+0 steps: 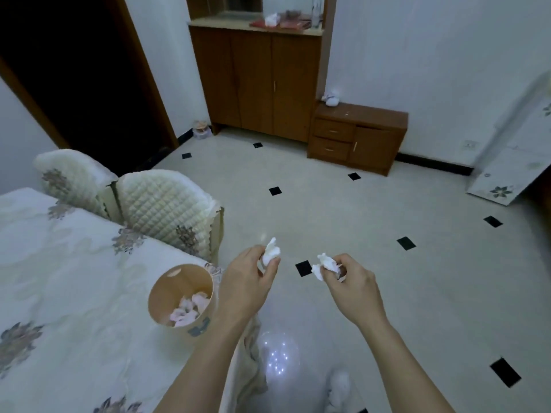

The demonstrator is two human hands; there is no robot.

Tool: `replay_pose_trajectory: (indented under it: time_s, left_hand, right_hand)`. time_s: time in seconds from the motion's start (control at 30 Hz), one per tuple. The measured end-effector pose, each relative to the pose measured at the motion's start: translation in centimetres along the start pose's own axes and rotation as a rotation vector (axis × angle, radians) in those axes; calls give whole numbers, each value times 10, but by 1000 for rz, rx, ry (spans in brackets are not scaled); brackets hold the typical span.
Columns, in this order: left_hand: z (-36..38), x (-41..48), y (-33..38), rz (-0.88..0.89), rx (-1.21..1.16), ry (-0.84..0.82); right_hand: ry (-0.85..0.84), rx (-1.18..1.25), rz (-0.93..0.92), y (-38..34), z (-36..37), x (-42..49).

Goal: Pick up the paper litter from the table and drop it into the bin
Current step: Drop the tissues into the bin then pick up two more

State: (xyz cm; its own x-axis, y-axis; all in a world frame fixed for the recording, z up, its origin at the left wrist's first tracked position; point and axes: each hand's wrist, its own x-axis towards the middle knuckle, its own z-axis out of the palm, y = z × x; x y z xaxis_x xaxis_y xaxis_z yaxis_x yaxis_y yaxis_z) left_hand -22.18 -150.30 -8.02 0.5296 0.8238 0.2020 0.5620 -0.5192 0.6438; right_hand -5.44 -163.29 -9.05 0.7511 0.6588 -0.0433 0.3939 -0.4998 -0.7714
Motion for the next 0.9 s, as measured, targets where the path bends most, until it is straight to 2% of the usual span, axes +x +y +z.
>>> replay_pose_trajectory:
  time_s: [0.13,0.53,0.6,0.7,0.77,0.9]
  left_hand:
    - [6,40,-19,-68,10,85]
    - [0,141,-39,-438,137,448]
    - [-8,138,-41,-495,167,535]
    - [-26,113,-45,-685,239,716]
    - [-38,87,-46,-801,284,778]
    - [-53,35,-43,-877,378,881]
  right_hand:
    - [-106,-14,-72,-12,29,62]
    - [-512,-42,-428,-95,98,257]
    - [-574,-62,-488,-108,113,265]
    - [-712,-82,-604,-126,141,258]
    - [-797,-102,-688,-140,157,243]
    - [-929,-82,-903,-166,180,200]
